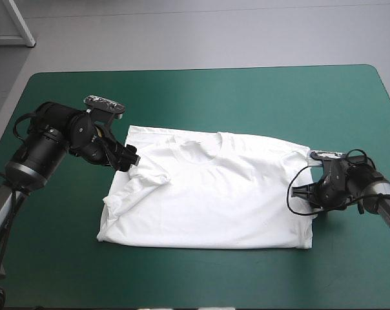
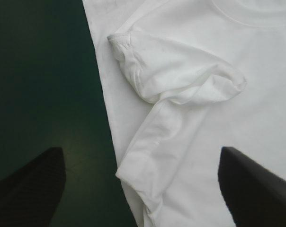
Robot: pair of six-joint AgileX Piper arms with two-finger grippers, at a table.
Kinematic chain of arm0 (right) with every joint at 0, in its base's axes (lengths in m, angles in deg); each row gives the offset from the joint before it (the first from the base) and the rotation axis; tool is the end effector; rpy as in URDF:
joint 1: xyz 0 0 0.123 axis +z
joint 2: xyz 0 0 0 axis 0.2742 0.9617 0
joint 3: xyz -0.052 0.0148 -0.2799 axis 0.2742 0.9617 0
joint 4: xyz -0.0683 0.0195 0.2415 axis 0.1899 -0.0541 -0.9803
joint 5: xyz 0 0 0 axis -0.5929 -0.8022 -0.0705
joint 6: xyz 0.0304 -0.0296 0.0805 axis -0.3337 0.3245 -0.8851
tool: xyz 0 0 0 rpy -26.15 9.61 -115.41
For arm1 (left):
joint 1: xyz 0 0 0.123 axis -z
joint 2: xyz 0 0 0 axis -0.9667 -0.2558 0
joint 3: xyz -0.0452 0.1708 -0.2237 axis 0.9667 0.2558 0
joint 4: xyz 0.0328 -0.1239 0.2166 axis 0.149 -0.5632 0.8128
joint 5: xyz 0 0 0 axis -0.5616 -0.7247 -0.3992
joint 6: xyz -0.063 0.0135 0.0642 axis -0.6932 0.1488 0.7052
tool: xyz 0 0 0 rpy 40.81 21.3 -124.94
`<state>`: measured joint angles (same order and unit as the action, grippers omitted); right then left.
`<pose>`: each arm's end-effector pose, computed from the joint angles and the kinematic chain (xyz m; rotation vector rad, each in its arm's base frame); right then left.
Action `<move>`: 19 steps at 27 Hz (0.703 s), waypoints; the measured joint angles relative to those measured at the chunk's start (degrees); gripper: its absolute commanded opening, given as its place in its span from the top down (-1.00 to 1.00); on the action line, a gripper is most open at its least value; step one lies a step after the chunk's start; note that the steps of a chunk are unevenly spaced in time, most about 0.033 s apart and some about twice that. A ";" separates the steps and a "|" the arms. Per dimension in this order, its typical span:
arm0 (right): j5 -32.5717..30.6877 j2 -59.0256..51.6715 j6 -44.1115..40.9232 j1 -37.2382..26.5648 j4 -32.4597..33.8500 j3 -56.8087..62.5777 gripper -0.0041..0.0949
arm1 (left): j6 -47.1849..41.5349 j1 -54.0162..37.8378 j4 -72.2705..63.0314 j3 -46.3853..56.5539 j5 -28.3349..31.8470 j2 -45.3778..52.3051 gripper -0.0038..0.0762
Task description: Fold the cloth
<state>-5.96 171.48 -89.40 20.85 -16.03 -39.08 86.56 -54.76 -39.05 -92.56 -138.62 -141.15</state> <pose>0.2612 0.0171 0.2097 0.0926 2.8727 -0.0416 0.2665 -0.0924 0.3726 0.4914 2.6638 -0.0046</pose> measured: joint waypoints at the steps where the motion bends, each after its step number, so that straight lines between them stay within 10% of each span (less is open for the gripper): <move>1: 0.25 0.00 0.00 0.00 -0.59 -0.01 0.91 | 0.00 0.00 0.00 0.00 0.00 0.00 -0.68; 19: -9.48 -14.32 -6.84 0.00 4.39 0.97 0.96 | 0.00 0.00 -0.01 0.17 4.20 0.05 -0.68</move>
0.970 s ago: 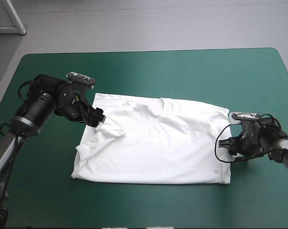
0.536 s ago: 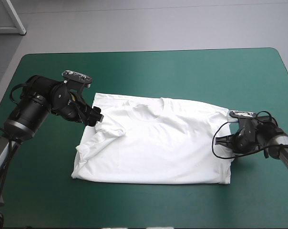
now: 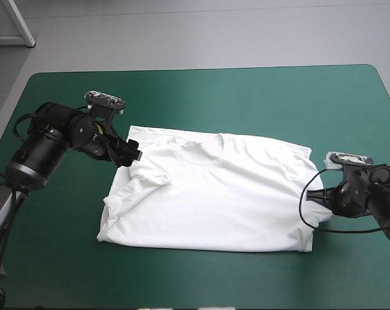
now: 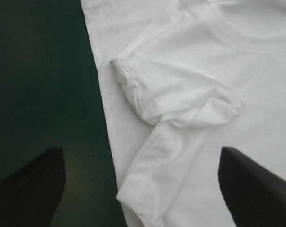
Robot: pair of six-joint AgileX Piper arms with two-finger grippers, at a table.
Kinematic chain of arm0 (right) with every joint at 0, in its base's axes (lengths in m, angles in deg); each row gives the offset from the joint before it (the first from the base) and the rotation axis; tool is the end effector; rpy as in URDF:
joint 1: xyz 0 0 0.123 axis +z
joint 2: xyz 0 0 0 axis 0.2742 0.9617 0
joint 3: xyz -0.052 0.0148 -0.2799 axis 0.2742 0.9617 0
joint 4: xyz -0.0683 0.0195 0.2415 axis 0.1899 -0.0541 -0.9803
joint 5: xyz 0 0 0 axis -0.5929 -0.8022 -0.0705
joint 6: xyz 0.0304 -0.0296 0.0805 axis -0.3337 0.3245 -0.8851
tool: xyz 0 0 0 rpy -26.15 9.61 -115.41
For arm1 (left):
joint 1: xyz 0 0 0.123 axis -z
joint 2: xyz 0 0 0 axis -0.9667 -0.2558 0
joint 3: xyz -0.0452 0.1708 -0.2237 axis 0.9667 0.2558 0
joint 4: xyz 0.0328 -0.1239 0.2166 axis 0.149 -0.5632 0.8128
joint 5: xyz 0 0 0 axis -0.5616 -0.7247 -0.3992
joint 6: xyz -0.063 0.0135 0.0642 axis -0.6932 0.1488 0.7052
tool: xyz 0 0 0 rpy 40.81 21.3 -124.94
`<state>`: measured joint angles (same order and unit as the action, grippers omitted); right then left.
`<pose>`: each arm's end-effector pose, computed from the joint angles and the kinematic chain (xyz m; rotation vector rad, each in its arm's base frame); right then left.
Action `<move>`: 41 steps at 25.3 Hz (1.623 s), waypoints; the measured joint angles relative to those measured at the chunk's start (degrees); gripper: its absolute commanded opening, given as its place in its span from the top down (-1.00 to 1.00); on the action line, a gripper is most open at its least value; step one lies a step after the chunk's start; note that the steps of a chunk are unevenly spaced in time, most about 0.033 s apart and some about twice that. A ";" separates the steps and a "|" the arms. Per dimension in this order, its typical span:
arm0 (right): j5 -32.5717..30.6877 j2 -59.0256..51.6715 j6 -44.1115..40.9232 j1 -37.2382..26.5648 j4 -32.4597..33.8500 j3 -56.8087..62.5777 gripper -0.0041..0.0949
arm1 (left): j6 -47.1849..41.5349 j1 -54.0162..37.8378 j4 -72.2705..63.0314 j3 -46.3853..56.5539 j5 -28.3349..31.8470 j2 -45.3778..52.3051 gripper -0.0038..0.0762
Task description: Fold the cloth
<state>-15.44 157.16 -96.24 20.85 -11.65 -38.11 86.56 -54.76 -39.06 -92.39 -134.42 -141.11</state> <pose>0.2165 0.0068 0.2615 0.2267 2.7808 -0.1061 0.2718 -0.0946 0.3749 0.4824 2.5944 -0.0219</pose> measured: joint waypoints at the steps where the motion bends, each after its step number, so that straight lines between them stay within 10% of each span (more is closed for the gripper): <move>1: 0.87 -1.07 0.54 0.00 -1.40 0.00 0.96 | 0.00 0.00 0.00 0.00 0.00 0.00 -0.68; 9: 12.26 3.45 22.71 5.48 -26.43 0.06 0.94 | 0.00 0.00 -1.12 0.00 -0.05 0.00 -0.68; 11: 13.02 7.64 24.36 7.90 -26.57 0.06 0.68 | 0.00 0.00 -1.12 0.00 -0.05 0.00 -0.68; 15: 13.68 11.45 25.51 10.32 -26.54 -0.12 -0.51 | 0.00 0.00 -1.12 0.00 -0.15 0.00 -0.68; 18: 11.27 11.25 24.33 10.33 -24.69 -1.89 -0.79 | 0.00 0.00 -0.88 0.00 -0.46 0.00 -0.68; 31: -13.68 1.67 9.84 10.33 -10.24 -9.53 -0.46 | 0.00 0.00 3.09 3.28 -3.94 1.05 -0.68; 41: -16.57 -6.88 10.20 10.33 -9.85 -8.80 -0.43 | -4.05 0.00 4.74 25.47 -3.47 7.50 -0.68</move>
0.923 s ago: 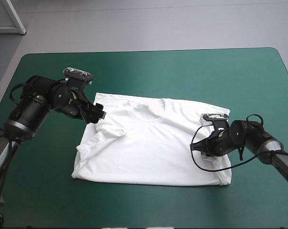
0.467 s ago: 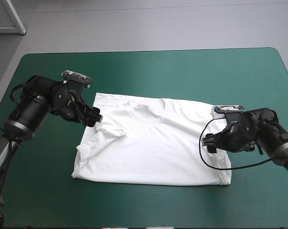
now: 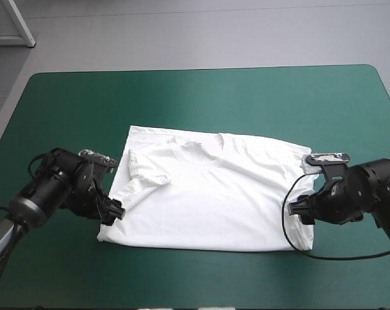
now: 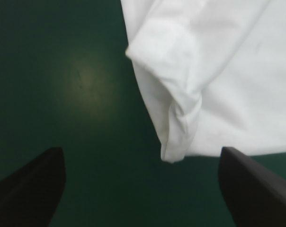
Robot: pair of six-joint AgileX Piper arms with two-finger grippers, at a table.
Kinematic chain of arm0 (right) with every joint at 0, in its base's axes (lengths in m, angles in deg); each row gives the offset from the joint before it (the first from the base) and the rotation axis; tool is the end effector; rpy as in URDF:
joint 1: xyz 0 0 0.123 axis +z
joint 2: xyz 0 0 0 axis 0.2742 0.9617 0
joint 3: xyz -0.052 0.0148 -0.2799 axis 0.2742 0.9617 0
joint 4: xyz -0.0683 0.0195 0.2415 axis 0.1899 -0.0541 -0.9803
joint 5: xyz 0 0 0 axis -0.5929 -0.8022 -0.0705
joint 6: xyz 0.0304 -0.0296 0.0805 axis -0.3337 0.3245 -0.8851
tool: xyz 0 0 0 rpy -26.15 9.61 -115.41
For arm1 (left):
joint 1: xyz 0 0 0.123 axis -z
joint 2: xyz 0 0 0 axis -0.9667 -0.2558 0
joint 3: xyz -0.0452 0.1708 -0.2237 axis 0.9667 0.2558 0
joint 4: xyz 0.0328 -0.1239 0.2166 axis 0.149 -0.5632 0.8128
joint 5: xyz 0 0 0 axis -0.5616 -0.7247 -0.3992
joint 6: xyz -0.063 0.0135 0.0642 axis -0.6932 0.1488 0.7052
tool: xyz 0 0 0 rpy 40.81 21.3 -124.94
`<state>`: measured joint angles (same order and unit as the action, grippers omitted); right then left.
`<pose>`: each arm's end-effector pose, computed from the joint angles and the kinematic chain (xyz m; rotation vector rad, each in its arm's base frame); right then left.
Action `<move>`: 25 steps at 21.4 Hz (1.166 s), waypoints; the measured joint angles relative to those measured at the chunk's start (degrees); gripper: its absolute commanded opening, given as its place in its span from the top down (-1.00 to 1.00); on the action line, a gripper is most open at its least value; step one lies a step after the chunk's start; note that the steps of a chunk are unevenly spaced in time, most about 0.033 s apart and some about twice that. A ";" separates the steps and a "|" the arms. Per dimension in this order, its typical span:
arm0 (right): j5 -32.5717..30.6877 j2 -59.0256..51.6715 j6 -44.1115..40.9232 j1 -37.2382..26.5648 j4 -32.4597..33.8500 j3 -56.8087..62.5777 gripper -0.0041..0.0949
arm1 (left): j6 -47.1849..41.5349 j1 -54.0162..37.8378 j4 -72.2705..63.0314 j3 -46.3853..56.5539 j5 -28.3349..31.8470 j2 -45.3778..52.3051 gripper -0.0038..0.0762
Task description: Fold the cloth
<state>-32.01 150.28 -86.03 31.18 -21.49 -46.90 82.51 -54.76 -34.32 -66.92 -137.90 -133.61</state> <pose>0.1806 0.0501 0.3195 -0.1688 2.8312 0.1048 0.2117 -0.0645 0.2840 0.4879 2.9439 0.1804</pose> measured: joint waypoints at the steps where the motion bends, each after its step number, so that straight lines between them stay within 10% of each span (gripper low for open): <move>1: -0.06 -1.59 0.12 0.00 0.07 1.44 -0.43 | -1.27 0.00 -0.07 3.65 0.81 0.64 -0.68; 10: 0.18 -2.69 0.89 0.00 -1.11 9.43 -0.32 | -3.00 0.00 -5.17 13.38 16.51 -2.02 -0.66; 14: 0.25 -2.69 1.15 0.00 -2.73 9.48 -0.27 | -3.00 -0.05 -8.52 16.02 19.48 -2.81 0.01; 17: 0.85 -2.06 1.29 0.00 -4.16 9.48 -0.26 | -2.31 -0.05 -11.89 16.33 20.11 -2.81 0.92; 25: 4.20 3.42 2.12 0.00 -6.71 9.54 -0.25 | 0.22 0.00 -14.49 16.41 20.77 -2.81 0.91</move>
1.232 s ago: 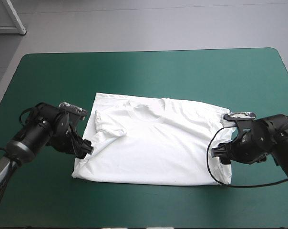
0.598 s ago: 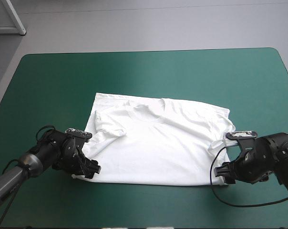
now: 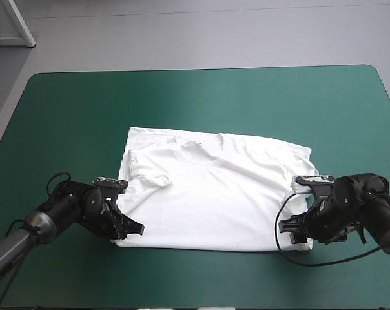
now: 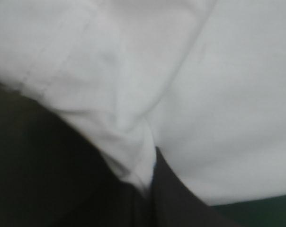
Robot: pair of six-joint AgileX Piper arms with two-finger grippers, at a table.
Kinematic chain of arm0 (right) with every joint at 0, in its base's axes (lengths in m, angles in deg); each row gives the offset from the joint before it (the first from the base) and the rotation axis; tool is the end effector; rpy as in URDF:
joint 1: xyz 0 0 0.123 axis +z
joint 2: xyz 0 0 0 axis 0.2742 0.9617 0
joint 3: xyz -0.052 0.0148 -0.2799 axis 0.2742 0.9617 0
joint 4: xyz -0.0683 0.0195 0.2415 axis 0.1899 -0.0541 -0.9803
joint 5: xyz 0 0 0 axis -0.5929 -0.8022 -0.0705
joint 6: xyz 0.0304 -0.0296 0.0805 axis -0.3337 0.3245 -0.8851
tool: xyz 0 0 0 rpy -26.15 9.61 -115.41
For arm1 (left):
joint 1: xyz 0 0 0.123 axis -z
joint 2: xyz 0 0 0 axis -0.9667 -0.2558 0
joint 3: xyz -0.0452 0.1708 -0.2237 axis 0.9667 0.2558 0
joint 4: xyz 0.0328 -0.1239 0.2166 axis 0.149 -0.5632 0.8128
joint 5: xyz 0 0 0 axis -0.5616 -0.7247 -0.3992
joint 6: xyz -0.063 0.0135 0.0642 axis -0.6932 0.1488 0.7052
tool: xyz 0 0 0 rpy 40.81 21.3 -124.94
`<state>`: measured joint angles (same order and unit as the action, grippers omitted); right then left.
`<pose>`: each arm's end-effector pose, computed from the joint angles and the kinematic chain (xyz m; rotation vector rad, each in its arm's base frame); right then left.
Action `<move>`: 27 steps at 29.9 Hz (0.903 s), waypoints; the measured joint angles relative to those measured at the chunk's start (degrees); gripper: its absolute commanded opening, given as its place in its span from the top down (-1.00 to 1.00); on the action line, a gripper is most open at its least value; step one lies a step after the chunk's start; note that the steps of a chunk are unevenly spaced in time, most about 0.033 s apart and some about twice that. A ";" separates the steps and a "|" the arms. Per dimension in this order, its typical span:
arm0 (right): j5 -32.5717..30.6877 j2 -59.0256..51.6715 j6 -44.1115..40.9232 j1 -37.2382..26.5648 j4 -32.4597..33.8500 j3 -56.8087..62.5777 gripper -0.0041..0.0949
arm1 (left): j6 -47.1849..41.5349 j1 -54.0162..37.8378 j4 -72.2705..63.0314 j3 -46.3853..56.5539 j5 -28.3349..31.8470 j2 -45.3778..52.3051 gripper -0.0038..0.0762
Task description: Fold the cloth
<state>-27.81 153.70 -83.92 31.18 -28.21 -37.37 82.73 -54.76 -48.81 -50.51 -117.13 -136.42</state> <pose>0.1776 0.0593 0.2652 -0.1727 2.9945 0.2219 0.1970 -0.0805 0.2048 0.3488 2.9864 -0.1636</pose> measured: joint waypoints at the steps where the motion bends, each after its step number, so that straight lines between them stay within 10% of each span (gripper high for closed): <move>1: 0.41 1.05 0.07 0.00 -0.11 0.00 -0.25 | 0.00 0.00 -0.11 0.00 0.05 0.00 0.91; 11: 3.56 12.24 0.11 0.00 -1.61 0.53 -0.14 | 1.15 0.00 -0.18 -0.38 -0.09 0.00 0.91; 21: 7.75 11.41 4.63 -0.10 -1.92 4.29 0.96 | 1.42 0.00 0.05 -3.77 -2.67 -1.60 0.91; 27: 9.17 8.31 5.68 -0.03 -3.06 5.04 0.96 | 1.55 0.00 1.27 -8.16 -5.51 -1.79 0.93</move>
<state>-18.65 162.01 -78.24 31.15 -31.27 -32.33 84.28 -54.76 -47.54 -58.67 -122.64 -138.21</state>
